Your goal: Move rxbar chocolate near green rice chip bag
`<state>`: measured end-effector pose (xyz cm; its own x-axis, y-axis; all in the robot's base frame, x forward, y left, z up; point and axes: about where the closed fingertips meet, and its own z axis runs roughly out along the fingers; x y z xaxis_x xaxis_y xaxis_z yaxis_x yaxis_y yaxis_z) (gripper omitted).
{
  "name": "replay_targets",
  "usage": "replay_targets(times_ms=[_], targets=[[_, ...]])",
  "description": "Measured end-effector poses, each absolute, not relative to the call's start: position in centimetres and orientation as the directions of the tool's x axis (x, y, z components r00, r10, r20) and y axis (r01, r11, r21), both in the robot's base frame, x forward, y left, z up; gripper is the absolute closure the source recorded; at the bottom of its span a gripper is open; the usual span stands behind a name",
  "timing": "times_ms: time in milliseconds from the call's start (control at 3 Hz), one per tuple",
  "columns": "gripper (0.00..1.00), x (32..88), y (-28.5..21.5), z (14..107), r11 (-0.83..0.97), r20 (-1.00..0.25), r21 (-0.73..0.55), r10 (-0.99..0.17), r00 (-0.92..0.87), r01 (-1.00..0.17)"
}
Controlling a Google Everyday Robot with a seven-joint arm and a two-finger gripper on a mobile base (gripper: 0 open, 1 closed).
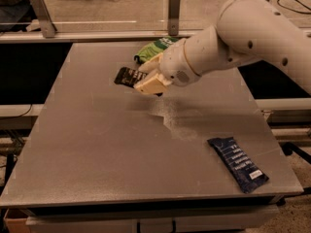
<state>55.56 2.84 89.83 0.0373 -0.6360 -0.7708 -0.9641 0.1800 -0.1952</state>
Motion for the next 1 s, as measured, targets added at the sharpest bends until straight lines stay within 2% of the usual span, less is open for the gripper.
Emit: replay_targets(times_ms=[333,1000], targets=[[1.0,55.0,-3.7,88.7,0.238,-0.788,-0.172,-0.616,-0.012,-0.956],[1.0,54.6,-5.7,89.6,0.238,-0.761,-0.175,-0.648,-0.022,-0.955]])
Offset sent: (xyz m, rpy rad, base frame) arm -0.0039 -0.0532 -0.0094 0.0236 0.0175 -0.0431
